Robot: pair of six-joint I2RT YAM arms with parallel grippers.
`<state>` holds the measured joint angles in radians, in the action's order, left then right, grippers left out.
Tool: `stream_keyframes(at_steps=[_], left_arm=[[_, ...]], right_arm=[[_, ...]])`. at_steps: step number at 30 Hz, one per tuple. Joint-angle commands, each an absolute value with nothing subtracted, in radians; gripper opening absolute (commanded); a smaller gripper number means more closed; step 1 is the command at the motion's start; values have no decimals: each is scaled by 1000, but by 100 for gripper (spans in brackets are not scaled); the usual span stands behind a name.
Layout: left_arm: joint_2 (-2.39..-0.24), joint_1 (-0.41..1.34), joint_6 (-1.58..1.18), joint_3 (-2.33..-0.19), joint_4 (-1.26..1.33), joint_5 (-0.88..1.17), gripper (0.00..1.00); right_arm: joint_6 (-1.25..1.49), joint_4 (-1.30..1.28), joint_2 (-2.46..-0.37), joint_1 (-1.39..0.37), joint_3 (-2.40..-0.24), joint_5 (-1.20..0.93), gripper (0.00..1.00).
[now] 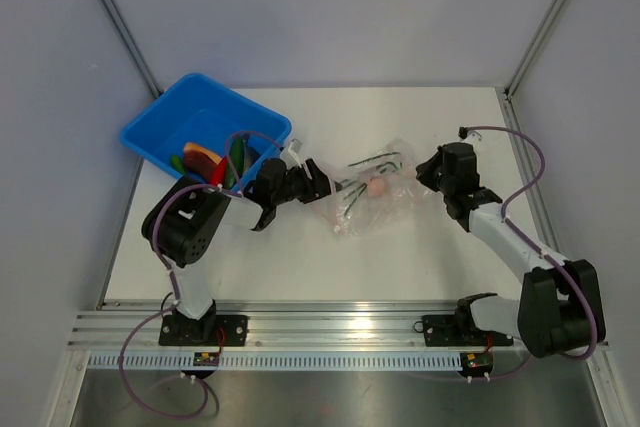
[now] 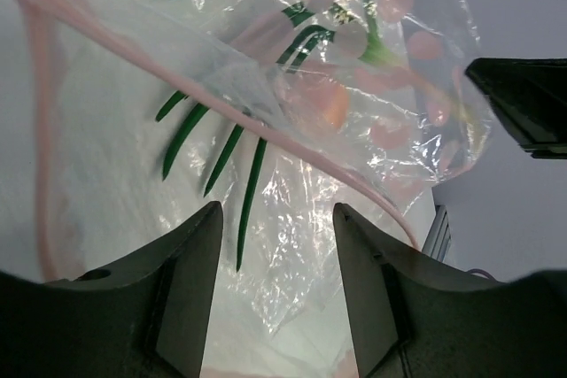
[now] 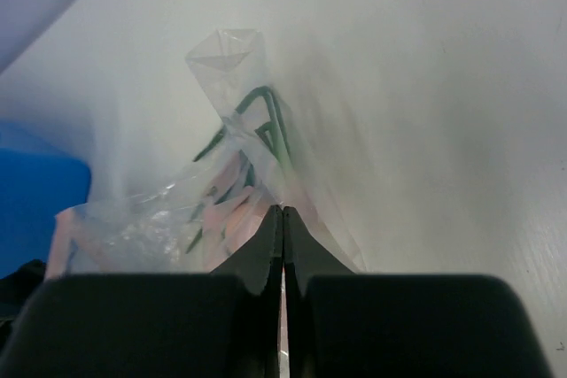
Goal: Open the zip-top bag and remove the fake food
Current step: Adjust the zipper food storage bag at the center of the board.
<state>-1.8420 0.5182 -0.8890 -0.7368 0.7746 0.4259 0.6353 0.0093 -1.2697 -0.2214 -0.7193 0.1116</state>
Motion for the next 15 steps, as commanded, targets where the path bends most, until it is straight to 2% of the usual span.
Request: stream_keyframes(at_steps=[1, 8, 9, 10, 13, 14, 15], left_arm=[[-1870, 523, -899, -729, 902, 451, 56], [-1913, 523, -905, -752, 844, 453, 56], [-1914, 523, -908, -752, 838, 453, 56], [-1913, 523, -910, -752, 831, 449, 56], [-1904, 523, -905, -749, 802, 442, 56], [-1893, 523, -905, -744, 790, 437, 56], [-1888, 523, -905, -736, 790, 433, 56]], right_arm=[[614, 8, -1183, -221, -704, 123, 0], [615, -61, -1213, -222, -721, 146, 2], [615, -78, -1219, -222, -736, 164, 6], [614, -107, -1223, -222, -744, 172, 15], [604, -115, -1207, -221, -746, 196, 27], [598, -117, -1191, -222, -744, 201, 44], [597, -117, -1184, -222, -744, 204, 52]])
